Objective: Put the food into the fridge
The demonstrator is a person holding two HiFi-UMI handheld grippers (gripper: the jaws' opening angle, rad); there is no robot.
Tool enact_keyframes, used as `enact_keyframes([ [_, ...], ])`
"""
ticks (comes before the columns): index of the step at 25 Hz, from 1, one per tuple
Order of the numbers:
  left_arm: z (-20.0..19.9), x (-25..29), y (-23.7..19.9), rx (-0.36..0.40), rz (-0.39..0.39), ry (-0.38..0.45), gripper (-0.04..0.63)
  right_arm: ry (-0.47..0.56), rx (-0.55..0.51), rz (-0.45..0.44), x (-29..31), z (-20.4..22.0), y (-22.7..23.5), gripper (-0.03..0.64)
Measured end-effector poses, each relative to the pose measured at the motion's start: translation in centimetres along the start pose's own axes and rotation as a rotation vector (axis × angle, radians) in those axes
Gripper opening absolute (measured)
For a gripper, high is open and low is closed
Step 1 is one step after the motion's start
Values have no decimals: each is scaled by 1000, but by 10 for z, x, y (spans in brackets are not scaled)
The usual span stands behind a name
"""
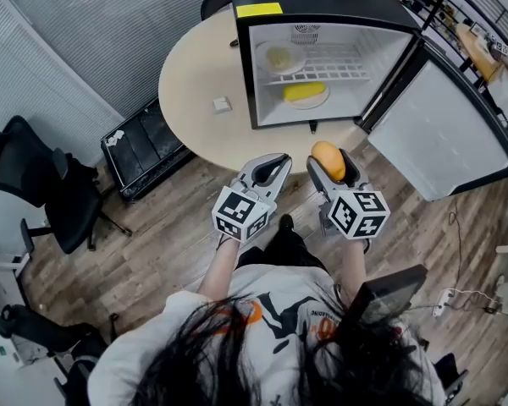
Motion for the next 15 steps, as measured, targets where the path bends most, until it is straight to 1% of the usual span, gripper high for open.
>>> enact_keyframes([
  [6, -8, 23, -17, 3, -1, -10, 11, 9, -4, -8, 19, -18, 15, 357],
  [15, -20, 73, -39, 10, 25, -36, 11, 26, -17, 14, 47, -52, 54, 357],
])
Point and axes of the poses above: the fingertips, and each gripper's own axes: x forward along the fingers, y to its right, z out of its underside, the point moved 5 cm from there along -x, backward along the fingers, and after that the axes turned 13 degrees about -y, right-handed, at the moved point
